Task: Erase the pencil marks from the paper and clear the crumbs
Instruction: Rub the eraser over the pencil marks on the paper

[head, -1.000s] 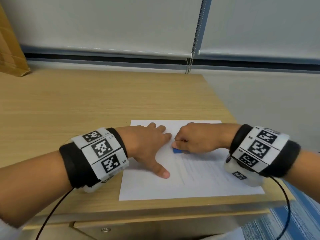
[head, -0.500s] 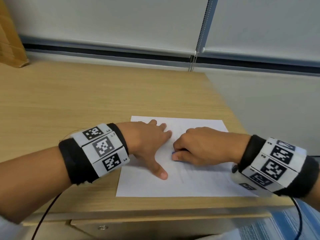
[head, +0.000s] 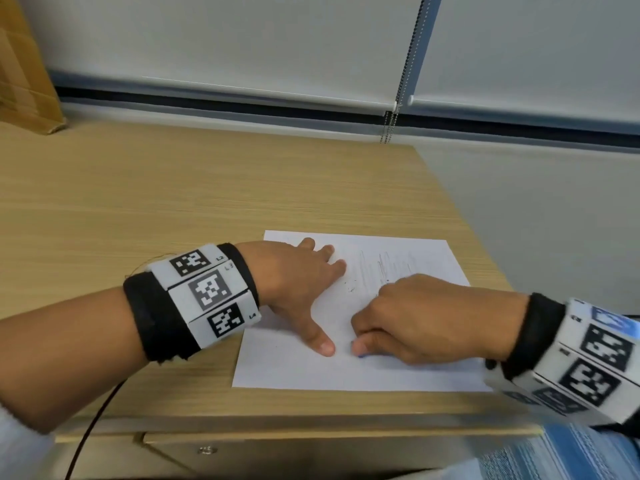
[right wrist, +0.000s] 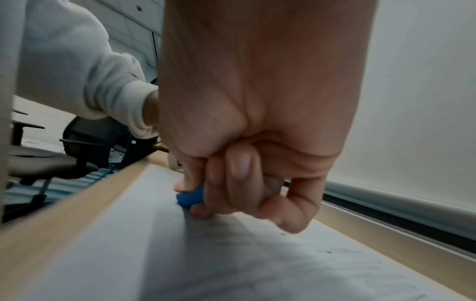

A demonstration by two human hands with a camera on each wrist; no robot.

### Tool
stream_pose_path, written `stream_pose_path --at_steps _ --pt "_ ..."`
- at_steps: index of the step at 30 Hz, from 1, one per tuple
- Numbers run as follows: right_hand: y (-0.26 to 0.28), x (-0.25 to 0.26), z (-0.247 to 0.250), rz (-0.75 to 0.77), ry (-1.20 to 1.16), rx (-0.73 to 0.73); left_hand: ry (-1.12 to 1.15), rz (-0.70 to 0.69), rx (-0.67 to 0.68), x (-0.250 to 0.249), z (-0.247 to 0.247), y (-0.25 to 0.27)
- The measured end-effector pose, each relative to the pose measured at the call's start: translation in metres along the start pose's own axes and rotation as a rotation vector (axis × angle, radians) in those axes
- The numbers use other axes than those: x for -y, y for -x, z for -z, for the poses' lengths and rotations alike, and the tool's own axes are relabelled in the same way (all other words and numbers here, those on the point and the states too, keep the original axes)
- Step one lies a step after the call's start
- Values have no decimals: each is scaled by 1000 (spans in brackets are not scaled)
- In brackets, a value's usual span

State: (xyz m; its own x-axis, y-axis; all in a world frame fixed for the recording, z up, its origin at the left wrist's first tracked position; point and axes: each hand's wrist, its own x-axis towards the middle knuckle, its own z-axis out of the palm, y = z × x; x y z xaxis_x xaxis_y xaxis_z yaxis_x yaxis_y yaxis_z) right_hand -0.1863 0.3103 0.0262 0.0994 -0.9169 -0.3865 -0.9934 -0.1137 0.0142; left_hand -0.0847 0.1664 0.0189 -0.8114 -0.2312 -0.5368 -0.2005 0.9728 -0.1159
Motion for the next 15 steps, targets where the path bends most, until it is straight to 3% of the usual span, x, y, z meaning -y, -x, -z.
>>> stream_pose_path --at_steps 3,7,12,15 --pt "-7 -7 0 -54 26 -74 -2 5 8 0 1 0" --pt "11 3 -7 27 9 15 5 32 30 -1 3 -1" --pt "-3 -9 -3 -75 -16 -92 -11 48 26 -2 2 0" --pt "3 -8 -12 -36 -78 -78 -8 51 32 -2 2 0"
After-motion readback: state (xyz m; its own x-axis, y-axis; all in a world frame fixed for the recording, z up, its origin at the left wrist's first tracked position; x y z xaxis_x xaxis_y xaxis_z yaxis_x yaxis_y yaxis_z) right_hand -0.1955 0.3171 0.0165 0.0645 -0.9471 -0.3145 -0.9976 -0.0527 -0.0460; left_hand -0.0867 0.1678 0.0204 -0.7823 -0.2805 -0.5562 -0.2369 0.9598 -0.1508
